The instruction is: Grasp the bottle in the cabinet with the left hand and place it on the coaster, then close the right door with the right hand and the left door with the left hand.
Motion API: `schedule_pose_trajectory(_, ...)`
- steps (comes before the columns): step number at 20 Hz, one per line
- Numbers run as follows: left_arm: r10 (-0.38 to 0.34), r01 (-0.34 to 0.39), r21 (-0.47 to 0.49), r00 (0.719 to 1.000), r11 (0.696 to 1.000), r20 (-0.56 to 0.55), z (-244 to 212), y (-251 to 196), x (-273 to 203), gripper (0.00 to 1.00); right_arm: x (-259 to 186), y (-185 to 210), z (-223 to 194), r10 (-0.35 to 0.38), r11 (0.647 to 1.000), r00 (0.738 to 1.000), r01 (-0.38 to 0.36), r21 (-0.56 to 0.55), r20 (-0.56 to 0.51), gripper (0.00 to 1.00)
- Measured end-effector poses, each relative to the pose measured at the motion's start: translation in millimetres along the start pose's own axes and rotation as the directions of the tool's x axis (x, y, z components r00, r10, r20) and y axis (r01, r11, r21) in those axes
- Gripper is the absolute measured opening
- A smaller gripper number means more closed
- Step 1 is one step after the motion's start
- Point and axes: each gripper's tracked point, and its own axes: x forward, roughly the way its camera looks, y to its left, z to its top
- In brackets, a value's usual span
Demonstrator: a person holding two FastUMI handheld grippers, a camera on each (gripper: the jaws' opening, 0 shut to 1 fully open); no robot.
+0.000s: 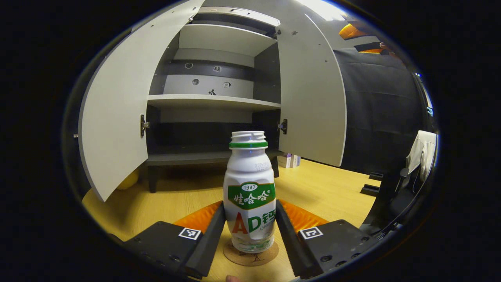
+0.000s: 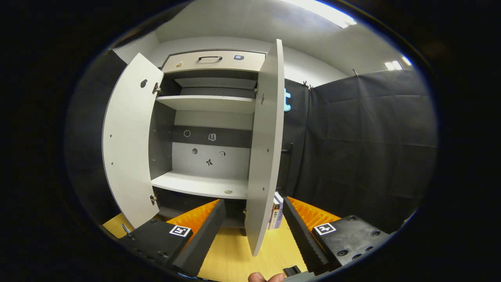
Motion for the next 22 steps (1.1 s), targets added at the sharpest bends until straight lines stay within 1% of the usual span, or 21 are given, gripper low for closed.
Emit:
schedule_pose_trajectory(4, -0.014, 0.014, 0.011, 1.000, 1.000, -0.012, -8.0, -1.4, -2.0, 0.78, -5.4, 7.2, 4.0, -0.006, 1.000, 1.000, 0.006, -0.019, 0.018, 0.98)
schedule_pose_trajectory(8, -0.019, 0.019, 0.011, 1.000, 1.000, 0.000, -8.6, -1.6, 0.0, 0.78, -8.9, 8.0, 1.2, -0.014, 1.000, 1.000, 0.014, -0.025, 0.006, 0.98)
schedule_pose_trajectory(11, -0.014, 0.014, -0.007, 0.999, 1.000, -0.031, -14.5, -1.9, -1.7, 0.79, -11.4, 9.7, 1.5, -0.016, 0.999, 1.000, 0.016, -0.029, 0.007, 0.98)
schedule_pose_trajectory(13, -0.004, 0.004, -0.010, 0.998, 1.000, -0.057, -18.8, -1.8, -5.6, 0.82, -12.1, 12.2, 0.3, -0.010, 0.999, 1.000, 0.011, -0.030, 0.005, 0.98)
schedule_pose_trajectory(14, 0.001, -0.002, -0.009, 0.998, 1.000, -0.064, -20.6, -0.5, -7.9, 0.87, -12.3, 13.1, -1.5, -0.008, 1.000, 1.000, 0.008, -0.028, 0.002, 0.98)
schedule_pose_trajectory(15, 0.006, -0.007, -0.005, 0.998, 1.000, -0.066, -21.3, 0.5, -11.6, 0.89, -12.0, 13.8, -3.0, -0.006, 1.000, 1.000, 0.006, -0.022, -0.002, 0.98)
schedule_pose_trajectory(16, 0.004, -0.004, -0.007, 0.997, 1.000, -0.073, -22.9, 0.3, -15.7, 0.95, -11.3, 13.5, -3.1, -0.006, 1.000, 1.000, 0.006, -0.013, -0.003, 0.98)
schedule_pose_trajectory(17, 0.000, -0.001, -0.013, 0.997, 1.000, -0.081, -25.4, -1.3, -20.2, 0.97, -10.9, 13.3, -3.3, -0.004, 1.000, 1.000, 0.004, 0.000, -0.004, 0.98)
schedule_pose_trajectory(19, 0.003, -0.005, -0.024, 0.996, 1.000, -0.087, -23.5, -1.6, -31.9, 0.98, -8.6, 11.4, -3.3, 0.000, 0.999, 1.000, 0.000, 0.034, 0.000, 0.98)
schedule_pose_trajectory(22, 0.051, -0.056, -0.054, 0.995, 0.997, -0.086, -3.3, 7.2, -53.2, 0.98, -3.5, -1.1, -3.1, -0.009, 0.999, 1.000, 0.009, 0.046, 0.014, 0.98)
